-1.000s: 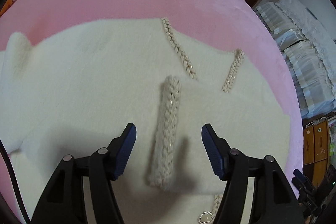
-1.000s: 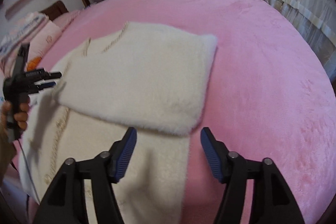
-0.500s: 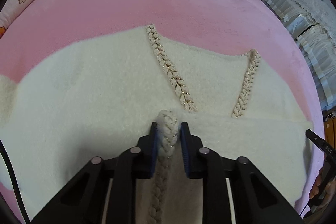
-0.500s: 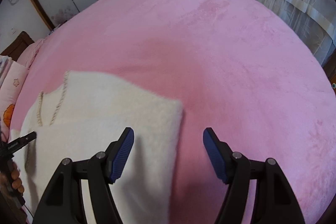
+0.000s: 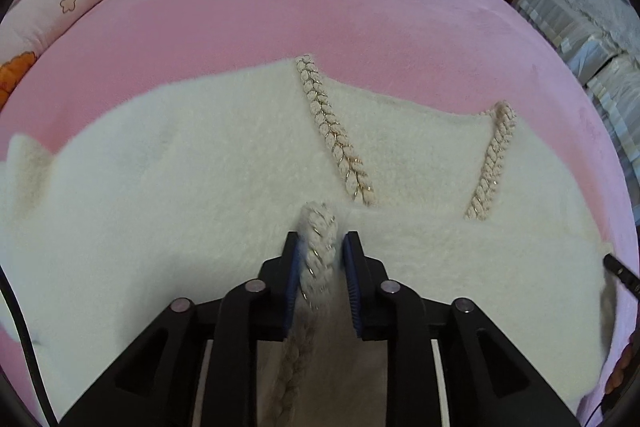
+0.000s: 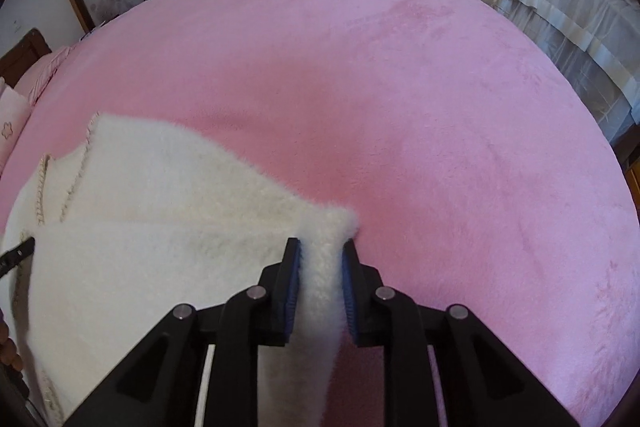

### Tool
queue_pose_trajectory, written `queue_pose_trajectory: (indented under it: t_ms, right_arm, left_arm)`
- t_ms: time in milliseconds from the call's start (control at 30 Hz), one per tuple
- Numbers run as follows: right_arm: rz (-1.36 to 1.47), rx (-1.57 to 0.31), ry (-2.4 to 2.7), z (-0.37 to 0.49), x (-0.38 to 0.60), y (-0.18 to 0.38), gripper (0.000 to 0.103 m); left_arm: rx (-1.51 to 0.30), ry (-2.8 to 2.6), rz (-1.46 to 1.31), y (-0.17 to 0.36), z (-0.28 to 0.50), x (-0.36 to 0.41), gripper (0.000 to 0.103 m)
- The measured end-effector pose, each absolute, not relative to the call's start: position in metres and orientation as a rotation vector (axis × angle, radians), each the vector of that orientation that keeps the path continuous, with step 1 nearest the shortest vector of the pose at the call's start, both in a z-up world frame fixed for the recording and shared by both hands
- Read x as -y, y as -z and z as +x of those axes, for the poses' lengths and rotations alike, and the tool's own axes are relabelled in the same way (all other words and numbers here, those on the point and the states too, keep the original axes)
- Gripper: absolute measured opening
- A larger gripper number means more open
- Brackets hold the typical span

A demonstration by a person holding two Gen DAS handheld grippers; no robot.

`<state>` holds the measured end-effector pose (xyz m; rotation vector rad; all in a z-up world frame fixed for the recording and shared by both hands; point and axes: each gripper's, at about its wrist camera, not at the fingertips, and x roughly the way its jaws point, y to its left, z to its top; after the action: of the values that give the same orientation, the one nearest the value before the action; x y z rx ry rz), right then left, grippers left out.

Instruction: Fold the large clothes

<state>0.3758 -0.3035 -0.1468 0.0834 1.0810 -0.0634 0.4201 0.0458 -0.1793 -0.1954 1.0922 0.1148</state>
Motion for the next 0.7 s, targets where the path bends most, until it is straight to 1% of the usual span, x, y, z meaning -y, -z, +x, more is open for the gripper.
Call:
queue_pose_trajectory:
  t_ms: [33,67,100,133,167,200,267,400,500,567,633,700]
  right_arm:
    - [0.085,-1.067,0.066,0.37,0.304,0.138,0.027]
    - [0.08,-1.045,0.065,0.366,0.303,0.129,0.027]
    - [0.07,-1.012,0.059,0.357,0.299,0.119,0.028]
    - [0.059,-0.98,0.046,0.347,0.295,0.109,0.029]
    - [0.049,-0.954,0.026,0.337,0.288,0.101,0.03]
    - [0.04,-0.935,-0.001,0.326,0.279,0.095,0.03]
    - [0.025,-0.932,-0.049,0.309,0.257,0.09,0.03]
    - [0.014,-0.939,-0.184,0.279,0.198,0.095,0.03]
    - [-0.03,-0.951,-0.263,0.258,0.158,0.113,0.03]
    - [-0.07,-0.983,-0.278,0.252,0.142,0.132,0.03]
    - [-0.078,-1.029,-0.27,0.252,0.14,0.151,0.031]
    - [-0.061,-1.029,-0.248,0.251,0.154,0.161,0.028]
  left_arm:
    - [-1.093,-0.107,-0.169,0.173,0.418,-0.045,0.022]
    - [-1.077,-0.092,-0.136,0.162,0.411,-0.04,0.025]
    - [-1.053,-0.077,-0.114,0.15,0.402,-0.038,0.034]
    - [-1.022,-0.051,-0.112,0.141,0.394,-0.036,0.041]
    - [-0.975,-0.003,-0.137,0.13,0.381,-0.032,0.054]
    - [-0.936,0.032,-0.17,0.123,0.371,-0.029,0.056]
    - [-0.892,0.107,-0.224,0.112,0.353,-0.023,0.056]
    - [-0.972,0.131,-0.31,0.119,0.35,-0.006,0.056]
    - [-0.974,0.083,-0.305,0.138,0.346,0.001,0.056]
    - [-1.019,0.058,-0.281,0.158,0.346,-0.004,0.056]
    - [-1.079,0.022,-0.25,0.181,0.343,-0.003,0.056]
    - [-1.065,0.022,-0.237,0.19,0.339,-0.002,0.056]
